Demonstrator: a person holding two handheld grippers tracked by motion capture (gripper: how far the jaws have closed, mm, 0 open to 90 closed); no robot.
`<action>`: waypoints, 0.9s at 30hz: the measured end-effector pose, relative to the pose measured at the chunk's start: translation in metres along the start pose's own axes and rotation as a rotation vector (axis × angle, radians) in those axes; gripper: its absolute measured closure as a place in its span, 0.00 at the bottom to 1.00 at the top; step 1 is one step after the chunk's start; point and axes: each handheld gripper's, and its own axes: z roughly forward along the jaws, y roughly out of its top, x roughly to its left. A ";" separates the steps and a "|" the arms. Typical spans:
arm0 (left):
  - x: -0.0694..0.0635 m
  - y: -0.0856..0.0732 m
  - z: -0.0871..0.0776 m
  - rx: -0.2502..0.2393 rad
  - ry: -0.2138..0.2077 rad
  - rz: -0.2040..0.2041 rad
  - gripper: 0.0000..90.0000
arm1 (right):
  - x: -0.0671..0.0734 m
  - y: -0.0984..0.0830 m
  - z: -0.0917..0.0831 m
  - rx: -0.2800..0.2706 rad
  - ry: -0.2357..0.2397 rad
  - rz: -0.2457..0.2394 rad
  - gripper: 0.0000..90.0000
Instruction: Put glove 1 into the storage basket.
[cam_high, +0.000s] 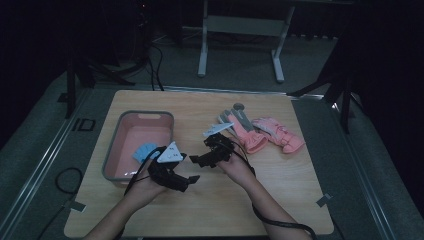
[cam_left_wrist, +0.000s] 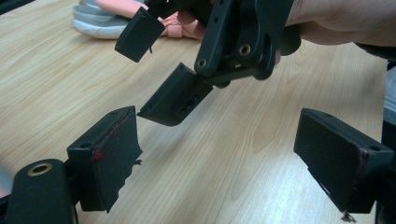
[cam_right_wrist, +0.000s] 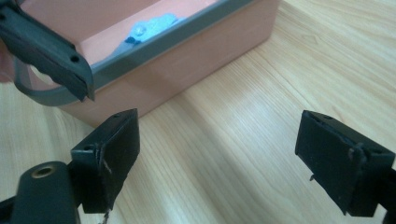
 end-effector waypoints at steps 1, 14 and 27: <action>-0.002 0.000 0.003 -0.003 -0.007 -0.002 0.16 | -0.002 -0.003 -0.002 -0.008 0.008 0.007 0.15; -0.023 -0.007 0.042 0.017 -0.097 0.024 0.16 | -0.027 -0.039 -0.029 -0.055 -0.029 0.086 0.15; -0.036 -0.033 0.068 0.021 -0.106 0.022 0.16 | -0.037 -0.080 -0.030 -0.031 -0.052 0.110 0.15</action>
